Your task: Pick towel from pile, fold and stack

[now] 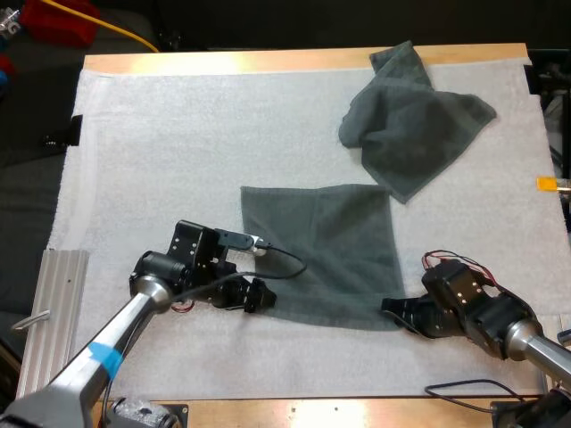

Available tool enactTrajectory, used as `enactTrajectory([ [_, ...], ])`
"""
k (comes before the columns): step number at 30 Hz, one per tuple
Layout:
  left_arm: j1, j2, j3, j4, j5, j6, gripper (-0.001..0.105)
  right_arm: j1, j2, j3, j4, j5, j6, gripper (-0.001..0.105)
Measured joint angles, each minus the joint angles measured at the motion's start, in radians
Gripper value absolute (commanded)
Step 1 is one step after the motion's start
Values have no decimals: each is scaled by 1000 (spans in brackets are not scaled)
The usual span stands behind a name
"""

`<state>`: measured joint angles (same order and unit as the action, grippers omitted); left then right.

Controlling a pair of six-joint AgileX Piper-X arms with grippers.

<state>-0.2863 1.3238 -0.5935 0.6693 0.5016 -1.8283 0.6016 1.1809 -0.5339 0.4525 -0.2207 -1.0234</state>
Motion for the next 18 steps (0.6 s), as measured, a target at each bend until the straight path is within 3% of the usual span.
enactTrajectory([
  [12,4,119,-14,-17,85,-1,68,0,0,0,0,0,0,1],
  [18,8,164,-15,-26,230,-1,68,0,0,0,0,0,0,1],
])
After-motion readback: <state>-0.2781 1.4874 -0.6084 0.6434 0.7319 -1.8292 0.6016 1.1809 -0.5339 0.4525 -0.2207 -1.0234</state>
